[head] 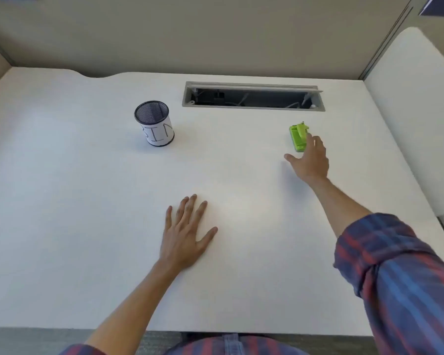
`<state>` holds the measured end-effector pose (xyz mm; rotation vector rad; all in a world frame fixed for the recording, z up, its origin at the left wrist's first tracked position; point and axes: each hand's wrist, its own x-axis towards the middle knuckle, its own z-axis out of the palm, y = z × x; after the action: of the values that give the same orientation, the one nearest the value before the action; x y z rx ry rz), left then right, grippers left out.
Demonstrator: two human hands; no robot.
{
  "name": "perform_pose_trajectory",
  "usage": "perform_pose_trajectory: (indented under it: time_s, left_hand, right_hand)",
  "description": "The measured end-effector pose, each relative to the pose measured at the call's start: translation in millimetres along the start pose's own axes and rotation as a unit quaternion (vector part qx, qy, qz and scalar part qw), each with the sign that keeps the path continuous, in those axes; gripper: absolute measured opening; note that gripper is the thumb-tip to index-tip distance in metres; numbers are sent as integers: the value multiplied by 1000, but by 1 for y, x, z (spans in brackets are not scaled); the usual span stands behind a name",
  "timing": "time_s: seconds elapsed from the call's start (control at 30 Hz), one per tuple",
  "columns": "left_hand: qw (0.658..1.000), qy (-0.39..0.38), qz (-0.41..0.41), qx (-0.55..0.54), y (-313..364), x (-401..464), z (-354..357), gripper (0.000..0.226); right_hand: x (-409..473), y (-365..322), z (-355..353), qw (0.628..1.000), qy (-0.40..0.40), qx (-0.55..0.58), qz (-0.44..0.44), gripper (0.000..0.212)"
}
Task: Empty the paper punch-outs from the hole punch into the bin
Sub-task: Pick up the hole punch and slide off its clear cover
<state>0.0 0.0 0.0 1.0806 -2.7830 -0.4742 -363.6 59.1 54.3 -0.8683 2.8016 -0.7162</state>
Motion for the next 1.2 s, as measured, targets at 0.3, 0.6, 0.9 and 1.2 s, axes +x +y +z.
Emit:
perform_pose_trajectory:
  time_s: [0.3,0.6,0.9,1.2]
  left_hand:
    - [1000,15,4,17,-3,1,4,69]
    - [1000,9,-4,14,-2,2,5,69]
    - [1000,9,-3,16,-3,3,6,69]
    - [1000,13,3,22,-2,2,4,69]
  right_hand:
    - [30,3,2,998,-58,-28,28,81]
    - [40,1,10,997,1,-71,40,57]
    - [5,-2,13,998,49,-21,19,44]
    - [-98,-5,17,998,48,8,-45,45]
